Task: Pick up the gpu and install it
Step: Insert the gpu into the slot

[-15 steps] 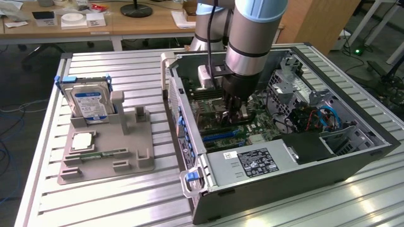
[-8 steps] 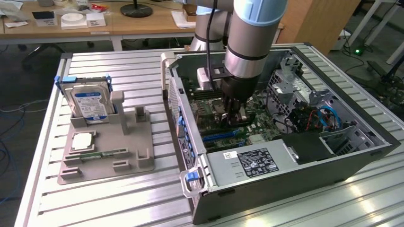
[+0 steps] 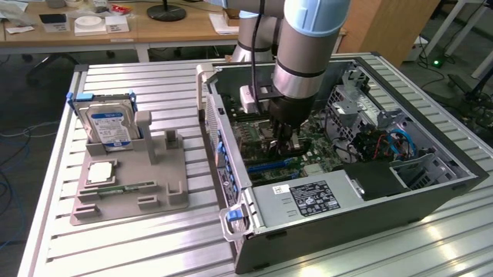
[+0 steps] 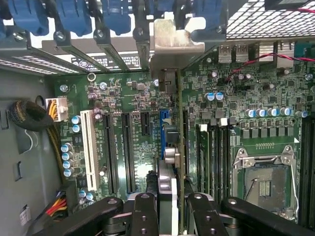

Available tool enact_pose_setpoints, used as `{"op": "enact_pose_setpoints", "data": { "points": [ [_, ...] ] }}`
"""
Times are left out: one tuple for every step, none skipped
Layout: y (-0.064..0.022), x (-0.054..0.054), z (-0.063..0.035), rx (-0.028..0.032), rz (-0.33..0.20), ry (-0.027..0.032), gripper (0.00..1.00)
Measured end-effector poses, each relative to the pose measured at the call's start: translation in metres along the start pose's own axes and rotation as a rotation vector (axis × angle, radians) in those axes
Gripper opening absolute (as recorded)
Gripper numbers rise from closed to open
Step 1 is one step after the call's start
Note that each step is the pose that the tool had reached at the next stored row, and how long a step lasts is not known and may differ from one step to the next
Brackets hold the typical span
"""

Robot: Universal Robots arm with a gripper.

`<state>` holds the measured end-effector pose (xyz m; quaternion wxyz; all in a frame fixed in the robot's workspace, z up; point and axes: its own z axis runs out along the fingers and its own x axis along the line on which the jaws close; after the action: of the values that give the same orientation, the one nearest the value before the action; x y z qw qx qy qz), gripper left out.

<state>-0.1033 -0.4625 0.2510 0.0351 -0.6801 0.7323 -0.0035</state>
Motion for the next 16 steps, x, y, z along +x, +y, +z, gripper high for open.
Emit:
{"op": "enact_pose_setpoints", "data": {
  "points": [
    [0.0005, 0.0001, 0.0003, -0.0001, 0.000, 0.0001, 0.28],
    [0.0007, 0.0001, 0.0004, -0.0001, 0.000, 0.0002, 0.28],
    [0.0007, 0.0001, 0.0004, -0.0002, 0.000, 0.0003, 0.28],
    [0.0006, 0.0001, 0.0004, -0.0001, 0.000, 0.0002, 0.28],
    [0.0007, 0.0001, 0.0005, -0.0001, 0.000, 0.0001, 0.28],
    [0.0006, 0.0001, 0.0005, -0.0001, 0.000, 0.0000, 0.28],
    [0.0007, 0.0001, 0.0005, -0.0001, 0.000, 0.0001, 0.28],
    [0.0007, 0.0001, 0.0005, -0.0001, 0.000, 0.0000, 0.28],
    [0.0007, 0.0003, 0.0006, 0.0000, 0.000, -0.0002, 0.28],
    [0.0007, 0.0008, 0.0006, 0.0000, 0.000, -0.0003, 0.28],
    [0.0007, 0.0013, 0.0005, -0.0001, 0.000, -0.0002, 0.28],
    [0.0006, 0.0018, 0.0005, -0.0001, 0.000, 0.0000, 0.28],
    [0.0005, 0.0024, 0.0004, -0.0001, 0.000, -0.0001, 0.28],
    [0.0005, 0.0030, 0.0004, 0.0000, 0.000, 0.0000, 0.28],
    [0.0005, 0.0033, 0.0005, 0.0000, 0.000, -0.0001, 0.28],
    [0.0005, 0.0034, 0.0007, 0.0000, 0.000, -0.0001, 0.28]
  ]
}}
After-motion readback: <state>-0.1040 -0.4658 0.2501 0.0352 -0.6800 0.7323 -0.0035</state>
